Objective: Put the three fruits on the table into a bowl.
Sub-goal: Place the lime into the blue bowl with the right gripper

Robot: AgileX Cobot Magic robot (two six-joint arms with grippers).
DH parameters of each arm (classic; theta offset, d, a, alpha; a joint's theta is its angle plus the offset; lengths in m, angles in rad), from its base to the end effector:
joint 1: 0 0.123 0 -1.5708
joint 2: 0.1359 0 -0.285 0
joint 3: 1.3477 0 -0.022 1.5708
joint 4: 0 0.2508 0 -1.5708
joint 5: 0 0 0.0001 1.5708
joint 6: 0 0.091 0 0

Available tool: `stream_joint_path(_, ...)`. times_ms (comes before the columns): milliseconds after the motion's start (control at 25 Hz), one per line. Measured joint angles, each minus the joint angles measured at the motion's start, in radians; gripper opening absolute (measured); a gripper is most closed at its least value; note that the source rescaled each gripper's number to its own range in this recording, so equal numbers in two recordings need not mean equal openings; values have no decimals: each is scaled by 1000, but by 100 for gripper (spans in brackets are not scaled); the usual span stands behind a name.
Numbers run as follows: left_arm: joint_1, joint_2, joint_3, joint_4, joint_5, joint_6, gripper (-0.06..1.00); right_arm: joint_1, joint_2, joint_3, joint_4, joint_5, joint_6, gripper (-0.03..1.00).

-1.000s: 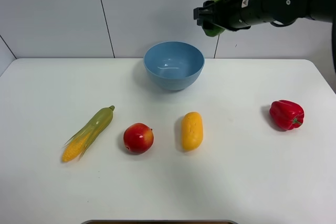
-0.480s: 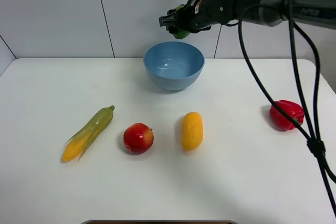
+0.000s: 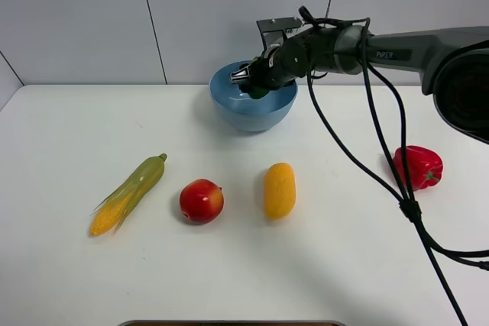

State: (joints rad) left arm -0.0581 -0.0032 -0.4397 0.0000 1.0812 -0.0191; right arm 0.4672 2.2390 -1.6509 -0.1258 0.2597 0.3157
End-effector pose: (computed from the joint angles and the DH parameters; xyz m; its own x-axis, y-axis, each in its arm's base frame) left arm 0.0002 0.0000 0.2588 -0.5238 0.0113 -0.8518 0.0481 0.9987 -0.0163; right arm 0.4493 0.2234 0.1569 -0.6855 -0.1299 -0.7164 -0.3028 0.9457 0.1182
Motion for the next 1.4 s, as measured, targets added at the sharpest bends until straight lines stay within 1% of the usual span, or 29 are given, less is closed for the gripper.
stream_joint_path(400, 0, 0, 0, 0, 0, 0, 100, 0, 42, 0, 0, -52, -8, 19)
stream_joint_path(600, 0, 0, 0, 0, 0, 0, 100, 0, 42, 0, 0, -55, -53, 19)
stream_joint_path(720, 0, 0, 0, 0, 0, 0, 100, 0, 42, 0, 0, -55, -55, 20)
stream_joint_path(760, 0, 0, 0, 0, 0, 0, 100, 0, 42, 0, 0, -55, -55, 25)
stream_joint_path(840, 0, 0, 0, 0, 0, 0, 100, 0, 42, 0, 0, -56, -55, 45)
stream_joint_path(920, 0, 0, 0, 0, 0, 0, 100, 0, 42, 0, 0, -58, -55, 68)
stream_joint_path(1040, 0, 0, 0, 0, 0, 0, 100, 0, 42, 0, 0, -58, -50, 90)
stream_joint_path(1080, 0, 0, 0, 0, 0, 0, 100, 0, 42, 0, 0, -56, -45, 94)
stream_joint_path(1160, 0, 0, 0, 0, 0, 0, 100, 0, 35, 0, 1, -48, -35, 98)
stream_joint_path(1400, 0, 0, 0, 0, 0, 0, 100, 0, -56, 0, 1, 24, -29, 100)
